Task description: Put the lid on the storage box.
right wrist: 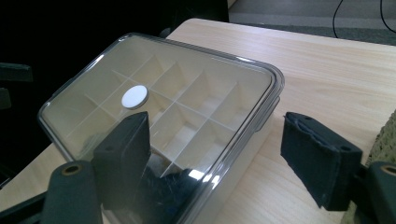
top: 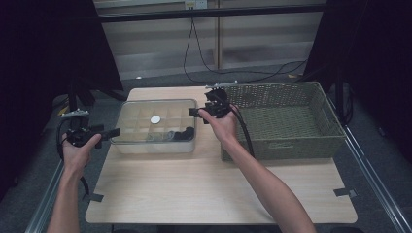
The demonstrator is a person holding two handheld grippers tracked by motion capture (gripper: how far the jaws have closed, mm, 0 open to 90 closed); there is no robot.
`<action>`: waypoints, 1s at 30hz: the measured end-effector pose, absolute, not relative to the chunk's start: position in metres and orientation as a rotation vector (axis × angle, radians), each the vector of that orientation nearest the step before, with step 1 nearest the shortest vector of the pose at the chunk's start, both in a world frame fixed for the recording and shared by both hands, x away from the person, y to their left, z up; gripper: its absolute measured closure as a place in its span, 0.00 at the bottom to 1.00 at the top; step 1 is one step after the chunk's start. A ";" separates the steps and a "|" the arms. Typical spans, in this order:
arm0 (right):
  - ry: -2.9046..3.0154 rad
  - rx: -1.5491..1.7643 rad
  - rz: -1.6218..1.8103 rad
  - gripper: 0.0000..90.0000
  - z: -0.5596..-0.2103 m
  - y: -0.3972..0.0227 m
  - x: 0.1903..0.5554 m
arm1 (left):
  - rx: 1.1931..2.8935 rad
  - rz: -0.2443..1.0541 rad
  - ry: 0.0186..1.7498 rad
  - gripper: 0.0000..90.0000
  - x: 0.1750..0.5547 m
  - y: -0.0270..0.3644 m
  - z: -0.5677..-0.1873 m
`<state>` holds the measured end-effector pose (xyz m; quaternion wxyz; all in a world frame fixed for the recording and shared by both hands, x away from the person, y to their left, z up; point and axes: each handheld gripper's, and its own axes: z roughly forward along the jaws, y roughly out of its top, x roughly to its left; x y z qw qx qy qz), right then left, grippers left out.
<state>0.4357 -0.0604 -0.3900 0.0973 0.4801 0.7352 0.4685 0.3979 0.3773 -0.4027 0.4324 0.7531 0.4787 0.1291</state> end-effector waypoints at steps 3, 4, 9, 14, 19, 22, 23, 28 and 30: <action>2.178 1.411 1.405 0.26 -0.390 -0.065 0.429 | 1.881 0.337 1.184 0.15 0.392 0.381 -0.403; 2.181 1.406 1.404 0.26 -0.390 -0.067 0.428 | 1.873 0.335 1.189 0.15 0.391 0.383 -0.403; 2.174 1.382 1.419 0.25 -0.385 -0.073 0.418 | 1.847 0.348 1.201 0.15 0.391 0.396 -0.406; 2.185 1.329 1.448 0.25 -0.381 -0.077 0.406 | 1.873 0.340 1.199 0.15 0.383 0.398 -0.407; 2.190 1.287 1.461 0.25 -0.380 -0.080 0.396 | 1.860 0.348 1.179 0.15 0.369 0.390 -0.409; 2.174 1.253 1.472 0.25 -0.379 -0.085 0.389 | 1.877 0.352 1.172 0.15 0.359 0.381 -0.411; 2.173 1.254 1.470 0.24 -0.380 -0.087 0.388 | 1.876 0.351 1.166 0.15 0.355 0.377 -0.411; 2.159 1.261 1.475 0.23 -0.386 -0.102 0.379 | 1.913 0.342 1.110 0.15 0.339 0.361 -0.410; 2.150 1.260 1.479 0.22 -0.387 -0.107 0.374 | 1.918 0.341 1.093 0.15 0.335 0.355 -0.410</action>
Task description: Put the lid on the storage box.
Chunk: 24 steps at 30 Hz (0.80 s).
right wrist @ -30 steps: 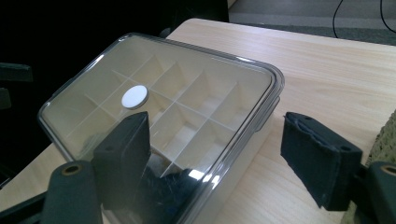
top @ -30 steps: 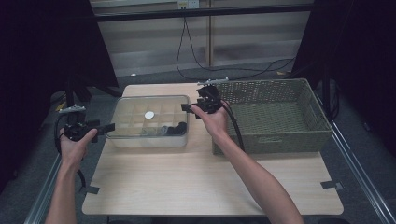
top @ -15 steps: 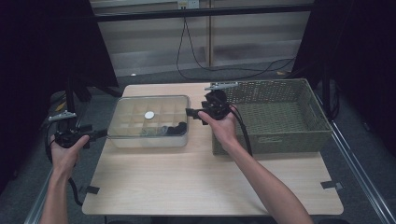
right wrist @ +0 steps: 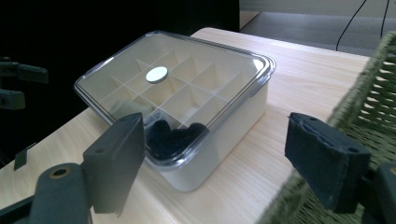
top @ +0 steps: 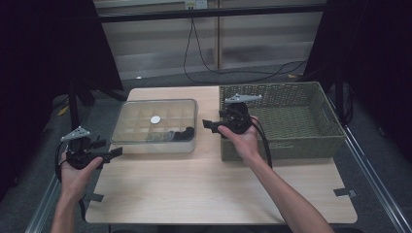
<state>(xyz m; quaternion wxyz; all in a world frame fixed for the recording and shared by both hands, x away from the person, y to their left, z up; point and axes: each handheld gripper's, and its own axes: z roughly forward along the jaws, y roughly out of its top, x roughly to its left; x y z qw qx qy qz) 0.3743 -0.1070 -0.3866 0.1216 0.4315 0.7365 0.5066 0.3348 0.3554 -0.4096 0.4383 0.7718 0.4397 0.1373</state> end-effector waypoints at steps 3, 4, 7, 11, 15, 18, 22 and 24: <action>2.144 1.258 1.487 0.21 -0.387 -0.115 0.367 | 1.895 0.313 1.066 0.14 0.330 0.351 -0.409; 2.142 1.255 1.483 0.21 -0.387 -0.118 0.365 | 1.881 0.323 1.073 0.14 0.329 0.349 -0.410; 2.136 1.264 1.495 0.21 -0.388 -0.127 0.358 | 1.905 0.343 1.069 0.14 0.323 0.342 -0.412; 2.122 1.276 1.498 0.21 -0.392 -0.141 0.350 | 1.937 0.362 1.060 0.13 0.314 0.331 -0.414; 2.099 1.303 1.490 0.21 -0.396 -0.157 0.341 | 1.945 0.345 1.052 0.13 0.303 0.321 -0.415; 2.088 1.312 1.475 0.21 -0.399 -0.168 0.334 | 1.959 0.325 1.037 0.14 0.295 0.314 -0.415; 2.084 1.325 1.461 0.21 -0.403 -0.182 0.323 | 1.988 0.314 1.020 0.14 0.288 0.301 -0.417; 2.073 1.332 1.462 0.21 -0.404 -0.188 0.317 | 1.992 0.322 1.022 0.14 0.286 0.293 -0.420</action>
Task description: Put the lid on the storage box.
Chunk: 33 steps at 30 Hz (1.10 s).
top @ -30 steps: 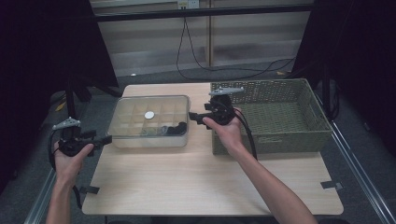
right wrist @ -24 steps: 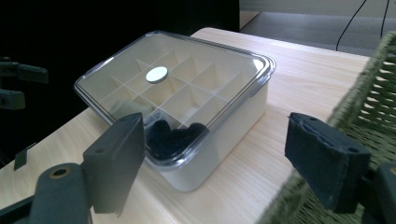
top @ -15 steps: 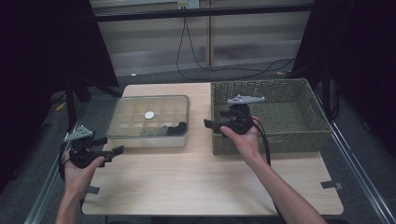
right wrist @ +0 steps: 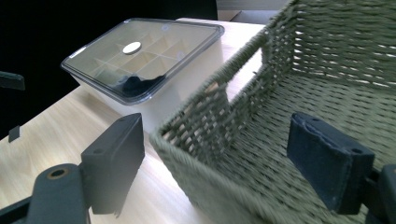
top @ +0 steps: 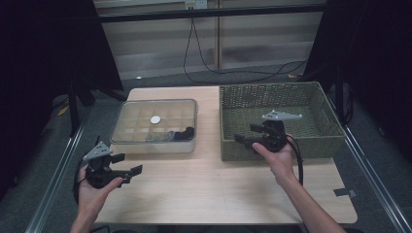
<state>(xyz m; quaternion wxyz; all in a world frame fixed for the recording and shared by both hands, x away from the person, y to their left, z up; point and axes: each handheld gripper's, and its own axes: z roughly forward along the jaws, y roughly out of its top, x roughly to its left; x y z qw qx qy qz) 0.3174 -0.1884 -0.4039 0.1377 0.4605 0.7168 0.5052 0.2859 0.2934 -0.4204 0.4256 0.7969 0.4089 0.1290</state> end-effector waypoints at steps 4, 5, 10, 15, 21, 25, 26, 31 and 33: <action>2.058 1.342 1.454 0.21 -0.406 -0.200 0.306 | 2.011 0.285 1.009 0.14 0.284 0.278 -0.432; 2.053 1.349 1.451 0.21 -0.408 -0.203 0.304 | 2.001 0.276 1.008 0.14 0.283 0.274 -0.435; 2.037 1.337 1.437 0.21 -0.413 -0.216 0.288 | 2.027 0.234 0.961 0.14 0.281 0.253 -0.443; 1.974 1.360 1.475 0.21 -0.408 -0.224 0.267 | 2.028 0.200 0.937 0.14 0.280 0.236 -0.451; 2.009 1.376 1.431 0.21 -0.417 -0.233 0.254 | 1.999 0.178 0.923 0.14 0.275 0.224 -0.451; 2.010 1.409 1.408 0.21 -0.425 -0.246 0.244 | 2.003 0.167 0.903 0.16 0.271 0.215 -0.453; 2.010 1.415 1.396 0.21 -0.427 -0.250 0.242 | 2.005 0.158 0.899 0.16 0.270 0.212 -0.453; 2.008 1.458 1.366 0.22 -0.439 -0.265 0.231 | 2.002 0.142 0.878 0.16 0.265 0.202 -0.456; 2.018 1.461 1.356 0.23 -0.444 -0.270 0.227 | 2.008 0.137 0.864 0.16 0.263 0.199 -0.458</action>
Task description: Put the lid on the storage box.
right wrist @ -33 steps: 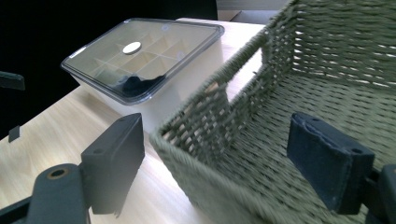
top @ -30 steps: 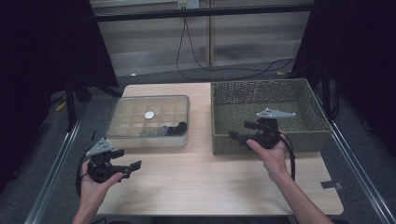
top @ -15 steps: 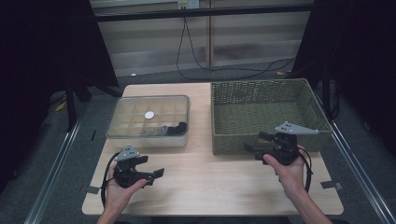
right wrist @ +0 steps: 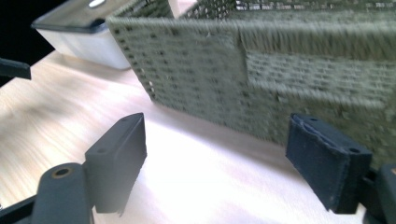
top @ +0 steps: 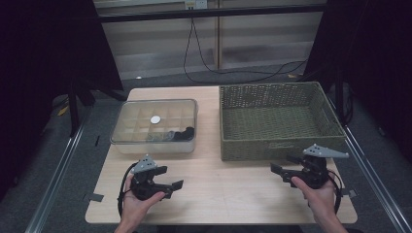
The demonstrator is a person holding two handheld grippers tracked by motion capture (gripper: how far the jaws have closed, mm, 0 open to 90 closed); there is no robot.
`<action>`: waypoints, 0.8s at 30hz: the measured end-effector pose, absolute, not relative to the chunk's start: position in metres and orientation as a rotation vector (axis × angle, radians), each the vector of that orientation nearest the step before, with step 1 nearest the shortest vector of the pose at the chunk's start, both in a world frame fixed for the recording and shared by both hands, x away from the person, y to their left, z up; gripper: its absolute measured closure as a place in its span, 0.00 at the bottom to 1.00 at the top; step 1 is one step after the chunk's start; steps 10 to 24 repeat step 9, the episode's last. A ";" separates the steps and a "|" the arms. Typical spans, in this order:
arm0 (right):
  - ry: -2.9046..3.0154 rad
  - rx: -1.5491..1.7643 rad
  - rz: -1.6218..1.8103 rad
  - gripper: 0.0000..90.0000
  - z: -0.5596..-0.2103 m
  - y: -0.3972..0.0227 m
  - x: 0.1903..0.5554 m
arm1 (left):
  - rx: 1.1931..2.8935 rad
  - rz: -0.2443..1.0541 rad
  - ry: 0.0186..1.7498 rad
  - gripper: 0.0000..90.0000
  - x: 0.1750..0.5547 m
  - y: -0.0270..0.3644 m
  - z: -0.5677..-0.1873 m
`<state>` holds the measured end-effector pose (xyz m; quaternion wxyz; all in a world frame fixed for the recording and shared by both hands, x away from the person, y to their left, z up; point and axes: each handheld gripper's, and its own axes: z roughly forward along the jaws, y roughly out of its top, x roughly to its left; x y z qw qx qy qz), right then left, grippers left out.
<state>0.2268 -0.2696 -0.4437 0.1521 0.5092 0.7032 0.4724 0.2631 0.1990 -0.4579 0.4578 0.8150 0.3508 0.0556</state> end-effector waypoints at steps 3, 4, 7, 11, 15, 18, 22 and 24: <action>2.015 1.478 1.353 0.23 -0.450 -0.274 0.221 | 2.006 0.125 0.854 0.16 0.261 0.196 -0.460; 2.017 1.481 1.355 0.23 -0.452 -0.275 0.219 | 1.985 0.120 0.858 0.16 0.261 0.195 -0.459; 2.052 1.470 1.301 0.23 -0.460 -0.274 0.218 | 1.999 0.143 0.833 0.16 0.261 0.191 -0.459; 2.063 1.471 1.289 0.23 -0.464 -0.273 0.220 | 1.996 0.122 0.846 0.15 0.263 0.191 -0.464; 2.063 1.471 1.289 0.23 -0.464 -0.273 0.220 | 1.996 0.122 0.846 0.15 0.263 0.191 -0.464; 2.063 1.471 1.289 0.23 -0.464 -0.273 0.220 | 1.996 0.122 0.846 0.15 0.263 0.191 -0.464; 2.063 1.471 1.289 0.23 -0.464 -0.273 0.220 | 1.996 0.122 0.846 0.15 0.263 0.191 -0.464; 2.063 1.471 1.289 0.23 -0.464 -0.273 0.220 | 1.996 0.122 0.846 0.15 0.263 0.191 -0.464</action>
